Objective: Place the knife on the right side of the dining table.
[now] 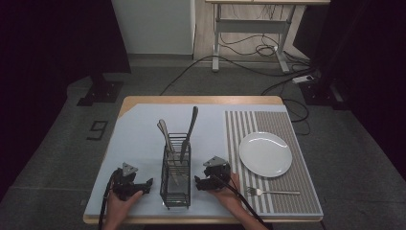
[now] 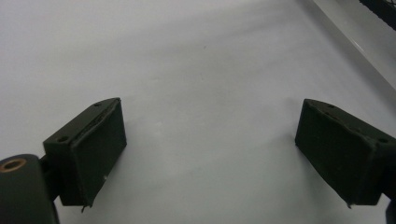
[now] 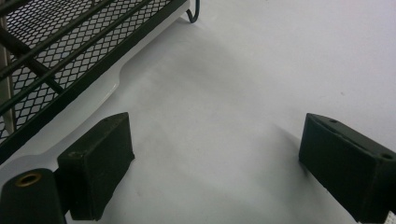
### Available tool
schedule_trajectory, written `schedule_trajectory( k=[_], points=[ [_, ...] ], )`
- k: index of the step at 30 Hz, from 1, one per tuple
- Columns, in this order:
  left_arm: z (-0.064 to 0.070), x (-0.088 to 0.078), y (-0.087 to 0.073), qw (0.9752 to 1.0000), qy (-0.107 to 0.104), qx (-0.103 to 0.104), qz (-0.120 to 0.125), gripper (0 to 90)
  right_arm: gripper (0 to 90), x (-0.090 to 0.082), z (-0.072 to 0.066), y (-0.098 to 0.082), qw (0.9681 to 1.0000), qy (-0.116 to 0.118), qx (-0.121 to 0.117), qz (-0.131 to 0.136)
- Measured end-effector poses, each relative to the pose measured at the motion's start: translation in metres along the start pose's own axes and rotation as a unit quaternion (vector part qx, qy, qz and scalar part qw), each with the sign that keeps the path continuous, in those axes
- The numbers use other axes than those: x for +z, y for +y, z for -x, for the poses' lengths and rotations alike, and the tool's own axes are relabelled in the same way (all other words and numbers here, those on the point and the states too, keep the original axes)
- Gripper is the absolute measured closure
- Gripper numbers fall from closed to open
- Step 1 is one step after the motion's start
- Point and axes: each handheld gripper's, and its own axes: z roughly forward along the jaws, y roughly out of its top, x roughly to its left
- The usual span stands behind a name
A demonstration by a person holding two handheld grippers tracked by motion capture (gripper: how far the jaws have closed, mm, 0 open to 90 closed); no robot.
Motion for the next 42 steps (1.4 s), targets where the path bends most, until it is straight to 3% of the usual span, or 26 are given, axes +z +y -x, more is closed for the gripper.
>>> schedule_trajectory(
  k=[11,13,16,21,37,42],
  points=[
    [0.0,0.0,0.0,1.0,0.0,0.0,0.0,8.3,11.9,0.0,0.0,0.0,1.0,-0.002,0.002,0.002],
    [0.0,0.0,0.0,1.0,0.0,0.0,0.0,8.3,13.8,-0.003,0.004,-0.001,0.9997,-0.005,0.021,0.015],
    [0.0,0.0,0.0,1.0,0.0,0.0,0.0,8.3,14.0,-0.006,0.006,0.0,0.9992,-0.007,0.03,0.026],
    [0.0,0.0,0.0,1.0,0.0,0.0,0.0,8.4,15.7,-0.022,0.013,0.006,0.9966,0.012,0.051,0.063],
    [0.0,0.0,0.0,1.0,0.0,-0.001,0.001,8.4,20.8,-0.051,0.025,0.029,0.9889,0.053,0.078,0.115],
    [0.0,0.0,0.0,1.0,0.0,-0.001,0.001,8.4,22.1,-0.055,0.024,0.035,0.9875,0.056,0.077,0.126]
  ],
)
